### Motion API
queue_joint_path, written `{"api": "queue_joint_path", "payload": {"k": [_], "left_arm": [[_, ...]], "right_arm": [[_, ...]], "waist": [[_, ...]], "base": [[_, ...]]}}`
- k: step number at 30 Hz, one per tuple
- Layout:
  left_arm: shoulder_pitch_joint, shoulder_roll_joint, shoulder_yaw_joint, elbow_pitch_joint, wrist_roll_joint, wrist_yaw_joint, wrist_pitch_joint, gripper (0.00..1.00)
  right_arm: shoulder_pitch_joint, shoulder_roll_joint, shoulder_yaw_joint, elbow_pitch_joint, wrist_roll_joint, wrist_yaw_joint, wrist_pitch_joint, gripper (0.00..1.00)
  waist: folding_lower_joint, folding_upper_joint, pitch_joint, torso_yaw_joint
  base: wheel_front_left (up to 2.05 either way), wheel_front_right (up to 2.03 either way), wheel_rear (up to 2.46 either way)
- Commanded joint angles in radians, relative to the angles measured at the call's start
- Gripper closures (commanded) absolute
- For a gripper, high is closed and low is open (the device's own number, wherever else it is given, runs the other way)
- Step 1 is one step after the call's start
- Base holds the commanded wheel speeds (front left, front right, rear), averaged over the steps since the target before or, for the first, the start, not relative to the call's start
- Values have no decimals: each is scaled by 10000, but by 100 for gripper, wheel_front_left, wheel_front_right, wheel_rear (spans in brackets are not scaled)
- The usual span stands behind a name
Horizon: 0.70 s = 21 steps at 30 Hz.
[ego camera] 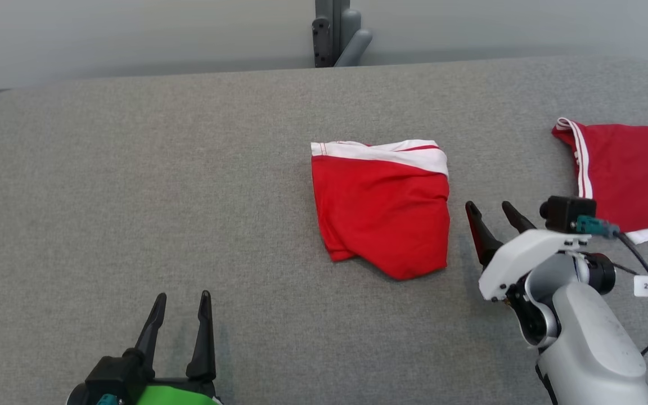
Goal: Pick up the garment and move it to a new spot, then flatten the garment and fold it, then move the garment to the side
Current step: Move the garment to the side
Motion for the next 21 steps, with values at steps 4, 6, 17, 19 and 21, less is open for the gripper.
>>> {"api": "queue_joint_path", "payload": {"k": [4, 6, 17, 19, 21], "left_arm": [[-524, 20, -123, 90, -149, -44, -24, 0], [-674, 20, -174, 125, -162, -26, -24, 0], [-957, 20, -187, 136, -308, 109, -24, 0], [-905, 18, -117, 82, -321, 122, -24, 0], [-836, 18, -49, 46, -262, 108, -24, 0]], "right_arm": [[-983, 67, 73, 940, 649, -3, 985, 0], [-1314, 96, 86, 1375, 930, -3, 1198, 0], [-2467, 165, 858, 2824, 2321, -1, 1588, 100], [-2809, -10, 1069, 2662, 2420, -1, 1631, 100], [-3099, -403, 1228, 2443, 2423, -9, 1797, 100]], "waist": [[0, 44, 877, 663], [0, 44, 989, 819], [0, 44, 1209, 895], [0, 44, 1217, 692], [0, 44, 1229, 452]], "base": [[0, 0, 0], [0, 0, 0], [0, 0, 0], [0, 0, 0], [0, 0, 0]]}}
